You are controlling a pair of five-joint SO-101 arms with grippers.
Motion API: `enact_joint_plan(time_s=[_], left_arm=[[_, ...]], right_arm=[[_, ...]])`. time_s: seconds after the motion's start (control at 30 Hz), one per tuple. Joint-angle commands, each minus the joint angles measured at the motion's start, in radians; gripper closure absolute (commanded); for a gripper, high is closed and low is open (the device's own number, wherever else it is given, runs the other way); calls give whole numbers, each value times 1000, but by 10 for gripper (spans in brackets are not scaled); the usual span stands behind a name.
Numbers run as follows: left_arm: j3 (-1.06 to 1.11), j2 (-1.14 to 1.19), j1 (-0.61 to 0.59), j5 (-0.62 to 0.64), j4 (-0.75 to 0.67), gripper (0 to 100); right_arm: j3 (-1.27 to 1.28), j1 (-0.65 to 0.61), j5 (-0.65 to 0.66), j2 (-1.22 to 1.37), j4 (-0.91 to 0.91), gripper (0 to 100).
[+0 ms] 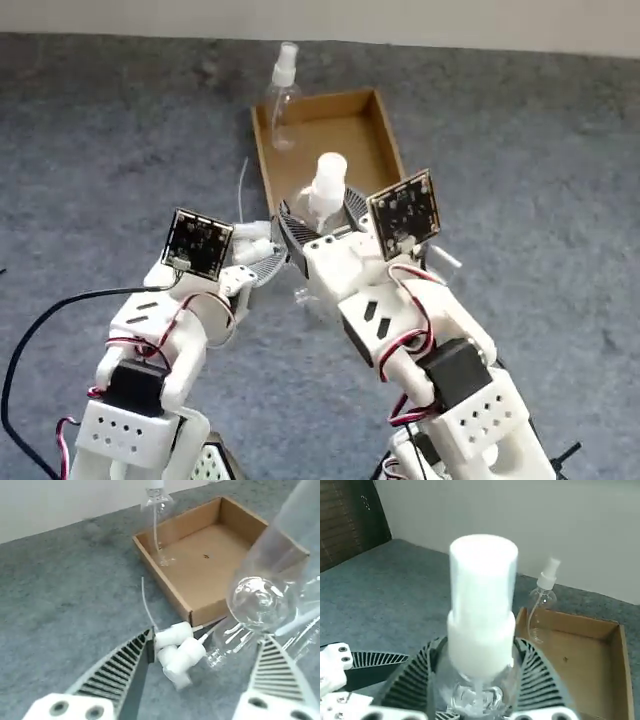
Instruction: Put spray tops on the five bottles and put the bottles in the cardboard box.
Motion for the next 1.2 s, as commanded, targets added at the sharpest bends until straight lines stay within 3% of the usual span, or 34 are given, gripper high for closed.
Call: enact_joint_plan(time_s=[0.0,0.33,0.6,1.17], left_arm=[[-28,-5,-16,14,-43,754],[35,-5,-30,14,-48,758],[97,4,-213,60,-141,759],[116,2,-214,66,-163,759]], right_arm=[[-10,64,15,79,-12,995],[-372,228,9,458,-74,995],[-840,288,15,868,-74,995],[-1620,328,25,1690,-74,995]])
